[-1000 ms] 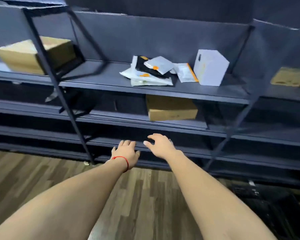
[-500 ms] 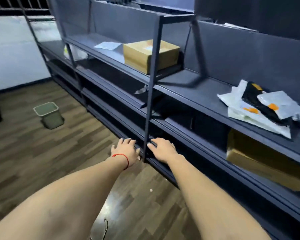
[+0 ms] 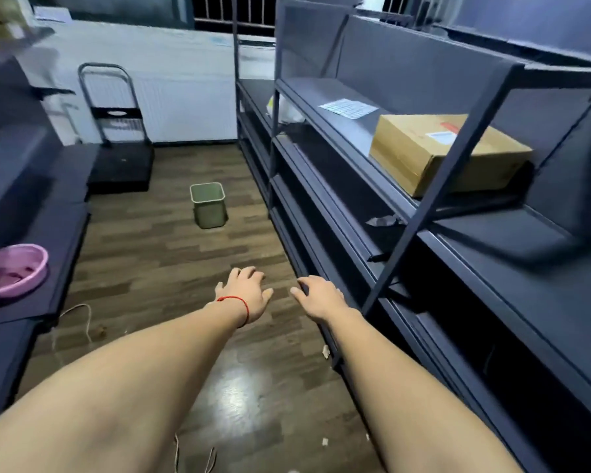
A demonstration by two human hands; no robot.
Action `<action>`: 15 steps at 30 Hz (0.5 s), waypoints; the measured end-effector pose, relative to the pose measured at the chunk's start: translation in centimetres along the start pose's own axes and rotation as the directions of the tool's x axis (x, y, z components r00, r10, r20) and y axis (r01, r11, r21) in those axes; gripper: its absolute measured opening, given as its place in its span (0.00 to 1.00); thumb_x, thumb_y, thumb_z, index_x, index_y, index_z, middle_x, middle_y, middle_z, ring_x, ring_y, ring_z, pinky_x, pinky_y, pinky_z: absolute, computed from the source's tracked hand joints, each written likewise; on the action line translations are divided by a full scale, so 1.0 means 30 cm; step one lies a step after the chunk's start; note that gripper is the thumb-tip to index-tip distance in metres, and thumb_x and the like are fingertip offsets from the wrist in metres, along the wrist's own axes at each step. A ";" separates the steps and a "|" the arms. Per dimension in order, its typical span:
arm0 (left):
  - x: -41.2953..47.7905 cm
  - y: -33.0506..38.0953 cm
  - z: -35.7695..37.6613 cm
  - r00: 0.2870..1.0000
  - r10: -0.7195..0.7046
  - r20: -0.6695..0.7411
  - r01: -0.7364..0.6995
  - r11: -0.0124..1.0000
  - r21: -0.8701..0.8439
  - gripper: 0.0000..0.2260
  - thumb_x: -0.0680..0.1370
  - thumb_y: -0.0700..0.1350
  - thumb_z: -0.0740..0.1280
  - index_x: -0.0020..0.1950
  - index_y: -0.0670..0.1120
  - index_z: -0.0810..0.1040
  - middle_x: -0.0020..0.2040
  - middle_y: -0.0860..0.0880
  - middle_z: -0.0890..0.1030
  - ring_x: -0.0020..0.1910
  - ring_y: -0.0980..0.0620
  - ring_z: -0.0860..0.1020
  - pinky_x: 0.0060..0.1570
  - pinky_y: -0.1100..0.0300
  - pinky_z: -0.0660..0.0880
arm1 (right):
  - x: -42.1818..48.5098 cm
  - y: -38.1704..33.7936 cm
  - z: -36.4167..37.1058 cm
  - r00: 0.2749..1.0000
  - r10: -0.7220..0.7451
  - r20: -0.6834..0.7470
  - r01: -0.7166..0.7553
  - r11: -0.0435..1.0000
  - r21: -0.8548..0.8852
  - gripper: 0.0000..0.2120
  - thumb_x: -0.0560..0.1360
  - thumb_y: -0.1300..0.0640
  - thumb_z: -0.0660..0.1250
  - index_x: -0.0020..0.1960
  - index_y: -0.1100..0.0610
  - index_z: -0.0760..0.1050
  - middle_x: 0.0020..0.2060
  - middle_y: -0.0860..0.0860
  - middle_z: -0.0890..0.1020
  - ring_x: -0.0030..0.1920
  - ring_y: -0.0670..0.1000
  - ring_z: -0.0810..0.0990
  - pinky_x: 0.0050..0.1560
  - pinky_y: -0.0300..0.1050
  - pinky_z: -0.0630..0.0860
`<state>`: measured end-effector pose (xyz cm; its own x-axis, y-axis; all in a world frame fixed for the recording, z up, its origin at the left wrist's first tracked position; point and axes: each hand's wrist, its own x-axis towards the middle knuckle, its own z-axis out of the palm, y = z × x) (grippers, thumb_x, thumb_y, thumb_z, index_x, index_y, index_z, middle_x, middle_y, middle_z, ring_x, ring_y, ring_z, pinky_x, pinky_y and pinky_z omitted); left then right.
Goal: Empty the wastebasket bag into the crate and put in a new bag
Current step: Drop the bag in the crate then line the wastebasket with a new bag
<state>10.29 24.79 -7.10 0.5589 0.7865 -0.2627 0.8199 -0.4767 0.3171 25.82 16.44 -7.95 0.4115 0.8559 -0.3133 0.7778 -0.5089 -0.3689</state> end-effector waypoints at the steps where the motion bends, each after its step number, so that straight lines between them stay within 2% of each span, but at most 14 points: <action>1: 0.028 0.000 -0.010 1.000 -0.018 -0.001 0.018 1.000 -0.005 0.23 0.80 0.58 0.55 0.73 0.52 0.65 0.77 0.52 0.60 0.76 0.47 0.54 0.72 0.39 0.59 | 0.041 0.003 -0.013 1.000 -0.015 0.014 0.015 1.000 -0.007 0.27 0.80 0.40 0.55 0.74 0.51 0.64 0.75 0.51 0.65 0.74 0.57 0.63 0.73 0.60 0.59; 10: 0.289 -0.070 -0.094 0.978 -0.201 -0.046 0.199 0.979 -0.046 0.23 0.80 0.57 0.57 0.73 0.51 0.64 0.77 0.51 0.60 0.76 0.48 0.55 0.72 0.41 0.60 | 0.452 -0.086 -0.127 0.977 -0.189 0.102 0.196 0.978 -0.066 0.27 0.79 0.41 0.56 0.75 0.51 0.63 0.76 0.52 0.63 0.75 0.58 0.61 0.73 0.60 0.59; 15: 0.500 -0.159 -0.147 0.968 -0.245 -0.047 0.242 0.968 -0.068 0.22 0.79 0.57 0.57 0.72 0.52 0.65 0.77 0.51 0.60 0.76 0.48 0.55 0.71 0.41 0.61 | 0.697 -0.181 -0.135 0.967 -0.219 0.133 0.231 0.970 -0.081 0.27 0.79 0.41 0.56 0.75 0.51 0.63 0.75 0.53 0.64 0.74 0.59 0.62 0.73 0.60 0.60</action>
<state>14.22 40.59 -8.54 0.3343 0.8970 -0.2894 0.9203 -0.2444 0.3056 32.13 37.48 -8.96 0.1639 0.9267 -0.3383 0.8877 -0.2881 -0.3592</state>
